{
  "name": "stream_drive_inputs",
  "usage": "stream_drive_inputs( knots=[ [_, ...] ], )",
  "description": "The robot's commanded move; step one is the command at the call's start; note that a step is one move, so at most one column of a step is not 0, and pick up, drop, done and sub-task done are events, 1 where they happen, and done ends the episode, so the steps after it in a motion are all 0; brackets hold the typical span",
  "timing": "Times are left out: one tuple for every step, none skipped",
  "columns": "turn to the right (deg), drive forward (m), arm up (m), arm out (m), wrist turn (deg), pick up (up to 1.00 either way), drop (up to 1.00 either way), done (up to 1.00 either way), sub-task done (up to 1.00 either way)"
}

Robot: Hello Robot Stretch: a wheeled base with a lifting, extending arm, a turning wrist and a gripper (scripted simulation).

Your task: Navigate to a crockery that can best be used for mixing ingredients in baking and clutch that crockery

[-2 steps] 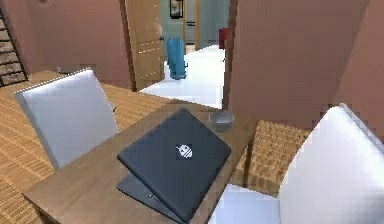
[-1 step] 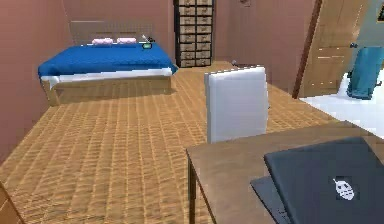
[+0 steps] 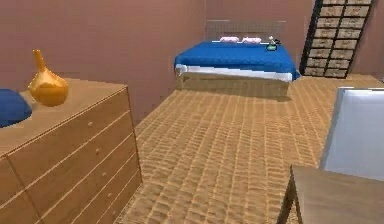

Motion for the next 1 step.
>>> stream_drive_inputs(
  knots=[
    [6.0,0.00,0.00,0.00,0.0,0.00,0.00,0.00,0.00]
  ],
)
